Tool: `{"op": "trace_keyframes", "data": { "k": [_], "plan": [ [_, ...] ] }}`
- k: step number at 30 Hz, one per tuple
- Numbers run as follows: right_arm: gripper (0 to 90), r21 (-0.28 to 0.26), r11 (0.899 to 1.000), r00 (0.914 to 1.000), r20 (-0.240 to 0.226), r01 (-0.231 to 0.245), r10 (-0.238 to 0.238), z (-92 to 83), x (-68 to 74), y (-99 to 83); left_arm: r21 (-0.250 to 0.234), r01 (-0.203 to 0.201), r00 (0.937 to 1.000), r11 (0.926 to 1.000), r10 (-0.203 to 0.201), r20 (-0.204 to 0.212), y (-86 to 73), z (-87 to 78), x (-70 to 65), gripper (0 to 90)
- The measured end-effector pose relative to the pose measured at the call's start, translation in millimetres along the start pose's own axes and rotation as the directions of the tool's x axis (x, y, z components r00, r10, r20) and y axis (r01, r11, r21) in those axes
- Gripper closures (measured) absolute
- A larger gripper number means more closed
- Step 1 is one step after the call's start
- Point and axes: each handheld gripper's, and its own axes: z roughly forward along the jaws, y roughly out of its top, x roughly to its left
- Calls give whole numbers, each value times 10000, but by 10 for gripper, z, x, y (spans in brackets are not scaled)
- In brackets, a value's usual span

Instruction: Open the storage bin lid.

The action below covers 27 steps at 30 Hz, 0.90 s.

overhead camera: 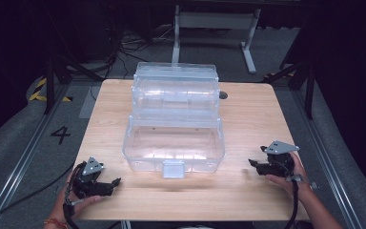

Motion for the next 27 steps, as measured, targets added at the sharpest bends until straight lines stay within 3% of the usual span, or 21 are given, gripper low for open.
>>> {"op": "trace_keyframes", "data": {
  "k": [9,13,18,27],
  "plan": [
    [270,159,9993,9994,-62,-351,352,-41,57,-299,100,-6,10000,10000,5,76,37,34,7,83],
    [240,-51,9949,9944,-332,-1008,1006,-97,49,-419,109,-75,9999,9999,74,90,61,64,15,58],
    [202,-174,9830,9806,-752,-1829,1812,-99,-28,-512,220,-59,9999,9997,57,117,75,72,15,42],
    [183,-143,9841,9808,-858,-1770,1751,-78,-41,-499,214,-38,9999,9998,35,127,74,73,14,41]
  ]
}}
